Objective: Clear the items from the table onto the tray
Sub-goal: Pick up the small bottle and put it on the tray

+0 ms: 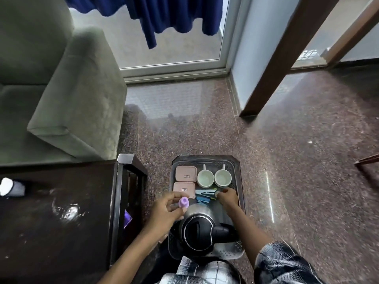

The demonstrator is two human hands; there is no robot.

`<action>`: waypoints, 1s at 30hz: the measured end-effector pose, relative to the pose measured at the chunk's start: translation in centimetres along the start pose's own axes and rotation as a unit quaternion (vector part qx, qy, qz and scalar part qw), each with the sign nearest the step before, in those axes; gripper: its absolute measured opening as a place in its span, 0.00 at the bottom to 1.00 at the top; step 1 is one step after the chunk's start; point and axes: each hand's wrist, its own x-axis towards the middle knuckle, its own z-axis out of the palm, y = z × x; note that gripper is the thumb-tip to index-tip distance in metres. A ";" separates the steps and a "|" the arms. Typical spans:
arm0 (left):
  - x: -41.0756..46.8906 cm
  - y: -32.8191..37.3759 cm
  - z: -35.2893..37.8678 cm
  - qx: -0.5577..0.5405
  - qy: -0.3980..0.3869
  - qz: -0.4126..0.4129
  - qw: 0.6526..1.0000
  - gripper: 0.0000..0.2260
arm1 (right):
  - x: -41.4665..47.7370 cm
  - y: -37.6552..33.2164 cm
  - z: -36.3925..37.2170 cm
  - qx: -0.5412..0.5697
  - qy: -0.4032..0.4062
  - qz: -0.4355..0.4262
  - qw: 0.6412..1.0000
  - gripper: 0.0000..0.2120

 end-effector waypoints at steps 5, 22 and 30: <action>1.2 -0.8 0.7 0.072 -0.007 0.014 0.997 0.15 | -5.7 -3.3 -3.5 0.162 -0.016 -0.036 0.986 0.09; 2.1 -2.1 2.5 0.158 -0.035 0.029 0.986 0.17 | -8.3 -3.1 -6.3 -0.112 0.041 -0.241 0.963 0.03; 1.1 -2.9 1.2 0.130 -0.040 0.027 0.990 0.15 | -2.8 -0.9 -4.6 -0.411 0.016 -0.286 0.865 0.10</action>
